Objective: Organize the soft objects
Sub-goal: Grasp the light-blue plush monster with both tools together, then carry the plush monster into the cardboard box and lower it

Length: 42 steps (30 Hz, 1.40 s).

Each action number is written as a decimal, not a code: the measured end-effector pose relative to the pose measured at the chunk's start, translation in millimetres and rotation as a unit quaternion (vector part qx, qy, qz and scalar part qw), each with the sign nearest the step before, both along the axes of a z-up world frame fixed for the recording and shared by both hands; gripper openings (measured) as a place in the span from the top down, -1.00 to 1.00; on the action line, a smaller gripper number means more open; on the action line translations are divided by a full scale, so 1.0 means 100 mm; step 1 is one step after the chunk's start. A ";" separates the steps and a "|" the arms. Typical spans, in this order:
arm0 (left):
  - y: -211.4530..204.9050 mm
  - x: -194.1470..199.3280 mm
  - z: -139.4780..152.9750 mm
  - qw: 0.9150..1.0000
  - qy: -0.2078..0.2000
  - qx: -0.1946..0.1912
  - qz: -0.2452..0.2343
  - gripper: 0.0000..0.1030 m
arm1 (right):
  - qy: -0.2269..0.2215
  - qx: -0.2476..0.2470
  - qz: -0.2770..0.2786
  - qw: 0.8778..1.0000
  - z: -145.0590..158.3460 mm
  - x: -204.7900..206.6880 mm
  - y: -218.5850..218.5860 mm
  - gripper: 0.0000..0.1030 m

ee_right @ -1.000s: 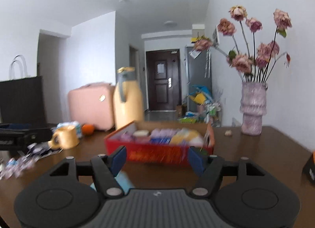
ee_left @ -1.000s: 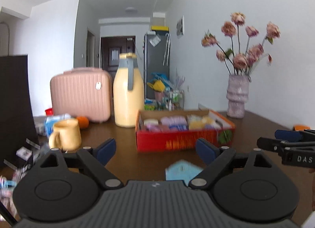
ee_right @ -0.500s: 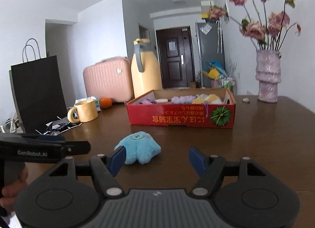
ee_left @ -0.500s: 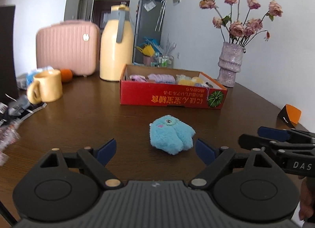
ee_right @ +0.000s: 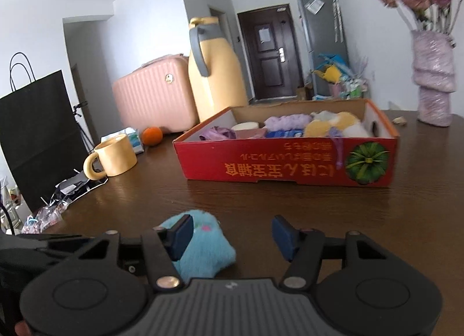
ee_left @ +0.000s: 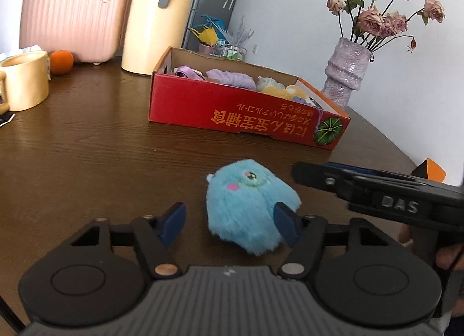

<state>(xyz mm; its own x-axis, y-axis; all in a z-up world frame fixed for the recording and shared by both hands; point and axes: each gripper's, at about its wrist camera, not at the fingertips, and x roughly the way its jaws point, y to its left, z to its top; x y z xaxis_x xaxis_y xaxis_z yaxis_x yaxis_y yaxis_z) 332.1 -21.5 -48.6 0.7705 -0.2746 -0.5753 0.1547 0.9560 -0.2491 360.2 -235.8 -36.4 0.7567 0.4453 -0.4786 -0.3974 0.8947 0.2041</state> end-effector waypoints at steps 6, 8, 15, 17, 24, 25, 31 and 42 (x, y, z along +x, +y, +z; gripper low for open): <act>0.15 0.13 -0.05 1.000 0.007 -0.006 0.020 -0.06 | 0.072 0.056 0.022 0.996 -0.20 0.38 0.04 0.14; 0.23 0.11 -0.05 1.000 0.005 -0.014 0.025 -0.06 | 0.087 0.077 0.024 0.993 -0.27 0.38 0.01 0.17; 0.31 0.11 -0.06 0.998 0.020 -0.055 0.018 -0.07 | 0.098 0.089 0.018 0.991 -0.30 0.09 0.03 0.25; 0.33 0.16 -0.08 0.997 0.028 -0.075 0.017 -0.01 | 0.099 0.103 0.007 0.990 -0.29 0.13 -0.01 0.24; 0.37 0.25 -0.11 0.993 0.029 -0.117 0.010 0.51 | 0.142 0.186 0.013 0.972 -0.43 0.46 -0.02 0.37; 0.37 0.24 -0.11 0.992 0.029 -0.119 0.010 0.52 | 0.151 0.196 0.010 0.969 -0.47 0.48 -0.01 0.38; 0.20 -0.05 -0.05 0.992 0.034 -0.119 -0.029 0.54 | 0.139 0.175 -0.006 0.975 -0.36 0.19 -0.03 0.44; -0.24 -0.47 0.03 0.992 0.029 -0.094 -0.081 0.54 | 0.102 0.130 -0.048 0.985 -0.21 -0.66 -0.42 0.46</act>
<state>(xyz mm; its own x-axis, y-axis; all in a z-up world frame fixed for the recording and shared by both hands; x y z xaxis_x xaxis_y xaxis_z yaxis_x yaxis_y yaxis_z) 285.3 -46.0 -46.1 0.6745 -0.4980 -0.5450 0.2820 0.8561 -0.4331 294.3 -278.0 -57.9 0.7016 0.5033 -0.5044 -0.2403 0.8335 0.4975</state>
